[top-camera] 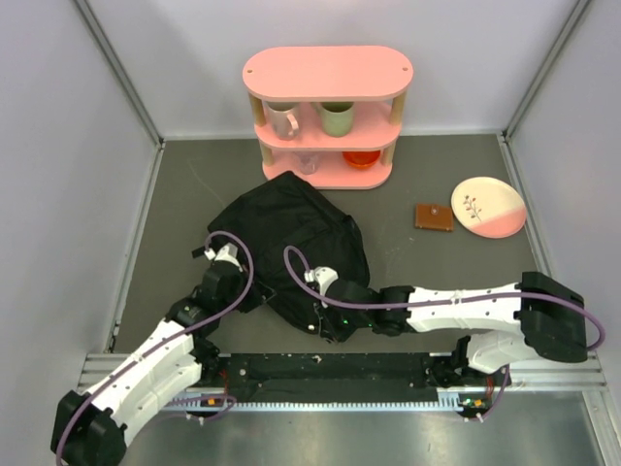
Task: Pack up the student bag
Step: Zip the student bag at the center of the board.
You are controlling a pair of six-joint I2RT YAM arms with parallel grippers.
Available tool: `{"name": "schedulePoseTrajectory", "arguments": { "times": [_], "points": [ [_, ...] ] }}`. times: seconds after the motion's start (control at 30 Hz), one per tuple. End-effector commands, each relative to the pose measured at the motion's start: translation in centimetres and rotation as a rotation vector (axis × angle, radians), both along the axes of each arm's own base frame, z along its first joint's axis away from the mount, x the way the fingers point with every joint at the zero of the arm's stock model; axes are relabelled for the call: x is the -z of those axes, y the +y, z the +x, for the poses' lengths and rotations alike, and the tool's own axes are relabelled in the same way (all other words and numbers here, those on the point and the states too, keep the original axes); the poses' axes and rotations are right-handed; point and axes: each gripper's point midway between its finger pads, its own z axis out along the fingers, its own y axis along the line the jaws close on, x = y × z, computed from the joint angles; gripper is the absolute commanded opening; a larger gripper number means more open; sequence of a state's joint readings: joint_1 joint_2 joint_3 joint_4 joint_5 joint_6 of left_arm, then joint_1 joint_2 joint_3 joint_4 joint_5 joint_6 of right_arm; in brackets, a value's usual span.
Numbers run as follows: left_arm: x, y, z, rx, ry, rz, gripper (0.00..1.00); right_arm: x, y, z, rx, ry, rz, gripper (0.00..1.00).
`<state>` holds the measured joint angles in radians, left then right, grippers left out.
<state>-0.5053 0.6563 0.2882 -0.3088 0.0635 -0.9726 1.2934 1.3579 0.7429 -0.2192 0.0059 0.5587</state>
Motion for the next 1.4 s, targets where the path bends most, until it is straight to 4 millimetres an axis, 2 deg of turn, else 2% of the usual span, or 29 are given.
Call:
{"name": "schedulePoseTrajectory", "arguments": {
  "times": [0.0, 0.07, 0.2, 0.27, 0.3, 0.33, 0.4, 0.53, 0.67, 0.83, 1.1, 1.17, 1.3, 1.37],
  "points": [
    [-3.3, 3.8, 3.9, -0.098, -0.157, 0.162, 0.0, 0.8, -1.1, -0.7, -0.032, 0.03, -0.083, 0.0],
    [-4.3, 4.1, 4.3, -0.097, -0.172, 0.178, 0.0, 0.9, -1.0, -0.7, -0.033, 0.029, -0.088, 0.0],
    [-4.9, 4.4, 4.7, -0.081, -0.18, 0.207, 0.0, 1.0, -0.4, -0.5, -0.035, 0.025, -0.09, 0.0],
    [-5.3, 3.4, 5.0, -0.052, -0.21, 0.159, 0.0, 1.0, 0.2, -0.4, -0.04, 0.027, -0.075, 0.0],
    [-5.4, 2.1, 4.5, 0.005, -0.205, 0.098, 0.0, 1.0, 0.4, -0.5, -0.04, 0.031, -0.07, 0.0],
    [-5.4, 1.5, 4.4, 0.024, -0.21, 0.07, 0.0, 0.9, 0.9, -0.5, -0.045, 0.035, -0.048, 0.0],
    [-4.8, 0.5, 4.0, 0.063, -0.198, 0.019, 0.0, 0.9, 1.3, -0.4, -0.026, 0.042, -0.035, 0.0],
    [-3.6, -0.1, 3.1, 0.096, -0.148, -0.005, 0.0, 1.3, 2.0, -0.3, -0.015, 0.05, -0.02, 0.0],
    [-3.8, -0.2, 3.0, 0.099, -0.161, -0.018, 0.0, 2.2, 2.8, -0.2, 0.007, 0.073, -0.013, 0.1],
    [-3.6, -0.3, 2.8, 0.108, -0.154, -0.019, 0.0, 2.7, 2.9, 0.3, 0.064, 0.074, -0.006, 0.25],
    [-3.2, -0.5, 2.5, 0.123, -0.145, -0.025, 0.0, 1.8, 3.3, 1.6, 0.121, 0.025, 0.038, 0.34],
    [-3.3, -0.4, 2.5, 0.123, -0.148, -0.026, 0.0, 1.6, 3.4, 1.9, 0.105, 0.001, 0.033, 0.41],
    [-3.1, -0.5, 2.4, 0.124, -0.143, -0.031, 0.0, 1.5, 3.8, 1.6, 0.061, 0.017, 0.037, 0.34],
    [-3.0, -0.5, 2.3, 0.126, -0.14, -0.032, 0.0, 1.8, 4.0, 1.5, 0.048, 0.02, 0.03, 0.26]
  ]
}}
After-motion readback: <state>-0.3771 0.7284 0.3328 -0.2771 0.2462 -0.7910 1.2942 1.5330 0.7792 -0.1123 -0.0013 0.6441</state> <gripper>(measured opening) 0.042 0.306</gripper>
